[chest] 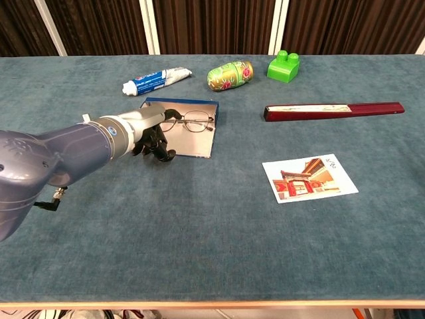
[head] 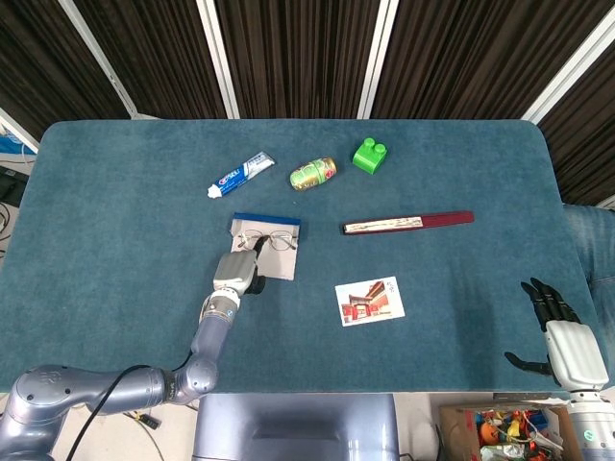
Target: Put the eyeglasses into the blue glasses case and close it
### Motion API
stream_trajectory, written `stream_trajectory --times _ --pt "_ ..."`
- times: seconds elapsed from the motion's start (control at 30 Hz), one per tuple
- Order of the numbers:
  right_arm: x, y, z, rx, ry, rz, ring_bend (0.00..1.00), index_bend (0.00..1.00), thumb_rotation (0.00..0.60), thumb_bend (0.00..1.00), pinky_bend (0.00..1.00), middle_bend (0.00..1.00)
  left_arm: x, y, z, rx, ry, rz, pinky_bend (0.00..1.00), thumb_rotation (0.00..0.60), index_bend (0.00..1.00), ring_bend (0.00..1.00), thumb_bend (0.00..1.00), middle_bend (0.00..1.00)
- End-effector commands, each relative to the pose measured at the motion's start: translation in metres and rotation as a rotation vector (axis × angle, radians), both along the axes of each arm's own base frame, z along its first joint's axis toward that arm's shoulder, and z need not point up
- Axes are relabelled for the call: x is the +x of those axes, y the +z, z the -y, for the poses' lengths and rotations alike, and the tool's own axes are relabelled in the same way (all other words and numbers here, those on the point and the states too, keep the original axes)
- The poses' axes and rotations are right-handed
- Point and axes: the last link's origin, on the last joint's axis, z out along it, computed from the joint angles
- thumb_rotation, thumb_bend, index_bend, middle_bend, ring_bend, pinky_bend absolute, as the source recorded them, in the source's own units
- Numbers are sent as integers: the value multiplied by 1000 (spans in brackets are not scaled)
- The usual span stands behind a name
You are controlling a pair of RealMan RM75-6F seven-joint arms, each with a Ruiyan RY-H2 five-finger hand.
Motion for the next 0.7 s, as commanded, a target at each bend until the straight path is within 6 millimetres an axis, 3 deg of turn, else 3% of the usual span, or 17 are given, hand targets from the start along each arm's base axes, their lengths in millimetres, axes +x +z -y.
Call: stream_trajectory --times 0.03,0.7 --pt "0 0 0 -1 -1 0 33 23 600 98 178 0 -1 0 -1 4 2 -5 796 600 0 770 455 796" --pt "-1 -1 1 3 -10 0 33 23 600 104 177 0 5 -2 -9 36 -11 -50 796 600 0 771 455 796"
